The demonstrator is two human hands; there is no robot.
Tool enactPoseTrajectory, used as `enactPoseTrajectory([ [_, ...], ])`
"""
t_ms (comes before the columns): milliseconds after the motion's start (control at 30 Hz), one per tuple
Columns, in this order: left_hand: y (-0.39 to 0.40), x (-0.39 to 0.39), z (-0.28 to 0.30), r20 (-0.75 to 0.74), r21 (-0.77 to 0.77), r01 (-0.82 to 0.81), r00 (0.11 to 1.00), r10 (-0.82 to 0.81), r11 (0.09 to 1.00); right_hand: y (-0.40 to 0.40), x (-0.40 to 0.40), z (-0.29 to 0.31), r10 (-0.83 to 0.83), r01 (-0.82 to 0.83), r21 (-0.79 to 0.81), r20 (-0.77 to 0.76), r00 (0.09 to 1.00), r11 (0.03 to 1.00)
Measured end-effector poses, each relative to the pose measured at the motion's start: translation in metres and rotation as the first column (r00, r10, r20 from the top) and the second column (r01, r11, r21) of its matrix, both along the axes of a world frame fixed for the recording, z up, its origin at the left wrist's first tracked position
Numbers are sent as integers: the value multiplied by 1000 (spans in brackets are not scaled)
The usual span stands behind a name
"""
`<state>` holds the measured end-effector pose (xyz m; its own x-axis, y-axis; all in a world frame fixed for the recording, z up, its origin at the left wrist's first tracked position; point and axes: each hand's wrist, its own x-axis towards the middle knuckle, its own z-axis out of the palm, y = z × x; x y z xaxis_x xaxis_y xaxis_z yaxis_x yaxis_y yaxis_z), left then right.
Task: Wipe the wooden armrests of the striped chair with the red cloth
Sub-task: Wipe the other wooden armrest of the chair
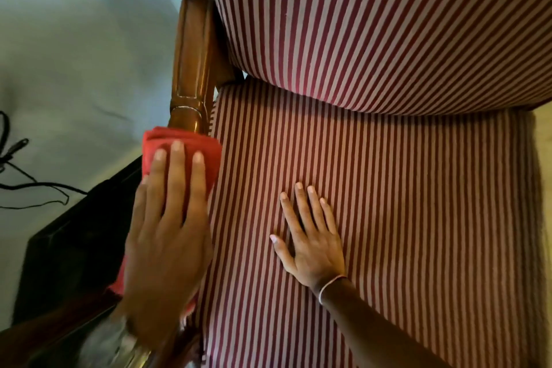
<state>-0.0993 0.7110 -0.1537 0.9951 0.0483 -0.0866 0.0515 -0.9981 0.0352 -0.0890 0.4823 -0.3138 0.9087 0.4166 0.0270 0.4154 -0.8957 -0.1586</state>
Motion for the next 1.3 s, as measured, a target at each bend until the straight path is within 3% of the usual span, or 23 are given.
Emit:
enactPoseTrajectory([
  [200, 4, 126, 9, 73, -94, -69, 994, 76, 993, 0, -1, 4, 4, -5, -17, -17, 1000, 1000],
  [267, 5, 106, 7, 71, -104, -65, 995, 73, 992, 1, -1, 6, 7, -7, -4, -12, 1000, 1000],
  [433, -2, -28, 6, -11, -68, 1, 1000, -2, 998, 2, -2, 8, 7, -7, -2, 0, 1000, 1000],
  [500, 1, -33, 3, -18, -37, 3, 1000, -3, 999, 3, -3, 7, -2, 2, 6, 8, 1000, 1000],
  [767, 7, 134, 7, 97, -58, -52, 994, 58, 997, 2, -2, 9, 1, -1, 12, 18, 1000, 1000],
  [1033, 0, -61, 0, -40, -48, -16, 999, 14, 999, 2, -2, -4, 0, -1, 17, 37, 999, 1000],
  [1300, 1, 101, 2, 97, -52, -68, 993, 73, 996, 3, 0, 1, 0, 0, 15, 32, 999, 1000],
])
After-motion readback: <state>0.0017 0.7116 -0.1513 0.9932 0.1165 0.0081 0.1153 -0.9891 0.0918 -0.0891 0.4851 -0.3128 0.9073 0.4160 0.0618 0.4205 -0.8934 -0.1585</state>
